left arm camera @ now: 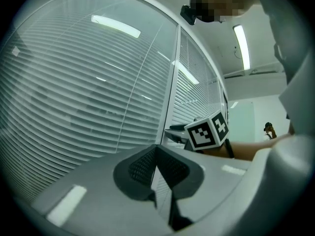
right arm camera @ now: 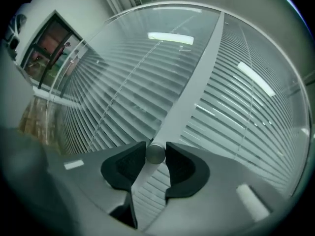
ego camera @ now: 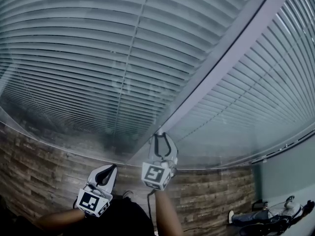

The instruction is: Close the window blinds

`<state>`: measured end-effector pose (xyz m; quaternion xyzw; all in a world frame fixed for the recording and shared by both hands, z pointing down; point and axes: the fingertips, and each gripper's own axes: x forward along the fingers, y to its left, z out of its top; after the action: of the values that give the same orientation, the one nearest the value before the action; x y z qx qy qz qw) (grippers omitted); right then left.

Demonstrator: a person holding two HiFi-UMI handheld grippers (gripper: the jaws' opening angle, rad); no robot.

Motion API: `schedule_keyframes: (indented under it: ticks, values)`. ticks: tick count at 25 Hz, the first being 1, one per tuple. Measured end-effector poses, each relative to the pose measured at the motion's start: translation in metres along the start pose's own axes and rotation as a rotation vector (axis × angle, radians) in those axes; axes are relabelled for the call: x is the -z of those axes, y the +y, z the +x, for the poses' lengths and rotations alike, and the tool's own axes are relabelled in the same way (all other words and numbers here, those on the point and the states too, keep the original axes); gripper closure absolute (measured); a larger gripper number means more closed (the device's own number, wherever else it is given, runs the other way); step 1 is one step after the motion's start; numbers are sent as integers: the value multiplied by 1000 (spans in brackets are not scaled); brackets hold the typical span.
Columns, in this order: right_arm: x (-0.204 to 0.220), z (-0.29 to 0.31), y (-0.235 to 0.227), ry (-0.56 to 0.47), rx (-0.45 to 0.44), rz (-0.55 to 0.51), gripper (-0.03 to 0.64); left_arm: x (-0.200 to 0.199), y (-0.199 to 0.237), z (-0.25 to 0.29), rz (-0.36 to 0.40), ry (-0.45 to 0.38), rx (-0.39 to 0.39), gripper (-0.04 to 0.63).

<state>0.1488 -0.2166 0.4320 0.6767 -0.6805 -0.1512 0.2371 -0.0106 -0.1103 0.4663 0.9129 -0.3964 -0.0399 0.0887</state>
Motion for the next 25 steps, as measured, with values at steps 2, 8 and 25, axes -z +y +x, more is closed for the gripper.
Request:
schedule_keyframes:
  ticks: [2, 8, 25]
  values:
    - [0, 0, -3, -23, -16, 175, 488, 0, 0, 0, -1, -2, 1, 594]
    - [5, -1, -17, -54, -45, 720, 489, -2, 2, -1, -5, -6, -3, 594]
    - [10, -46, 6, -88, -50, 603, 615, -3, 14, -12, 25, -58, -37, 594]
